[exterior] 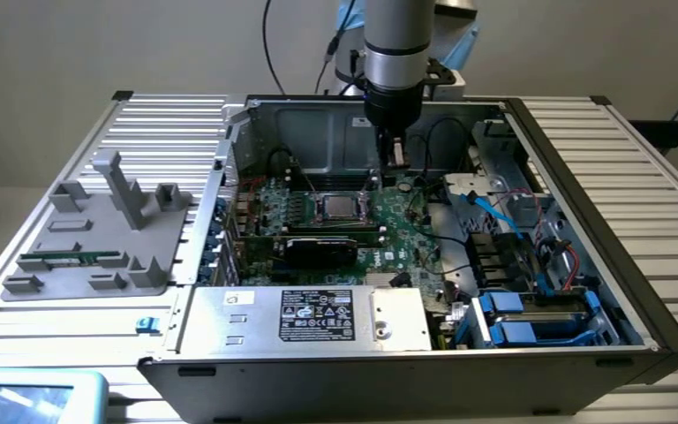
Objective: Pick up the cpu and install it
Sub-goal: 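Close the cpu cover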
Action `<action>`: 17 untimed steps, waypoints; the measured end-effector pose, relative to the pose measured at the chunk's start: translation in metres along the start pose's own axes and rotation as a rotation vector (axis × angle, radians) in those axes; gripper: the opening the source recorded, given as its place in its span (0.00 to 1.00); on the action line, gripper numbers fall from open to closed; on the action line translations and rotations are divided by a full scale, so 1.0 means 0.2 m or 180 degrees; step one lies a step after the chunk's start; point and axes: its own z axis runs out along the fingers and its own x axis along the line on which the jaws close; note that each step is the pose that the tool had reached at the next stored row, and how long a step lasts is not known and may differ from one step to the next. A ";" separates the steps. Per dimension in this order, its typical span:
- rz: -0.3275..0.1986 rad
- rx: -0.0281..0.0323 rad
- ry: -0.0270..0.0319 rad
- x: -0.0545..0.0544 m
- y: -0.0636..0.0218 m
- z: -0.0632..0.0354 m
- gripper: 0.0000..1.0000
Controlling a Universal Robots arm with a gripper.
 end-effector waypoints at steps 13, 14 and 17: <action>-0.0013 0.0011 -0.0168 0.02 -0.079 -0.023 0.09; -0.0014 0.0011 -0.0182 0.02 -0.089 -0.023 0.09; -0.0017 0.0008 -0.0218 0.03 -0.119 -0.026 0.09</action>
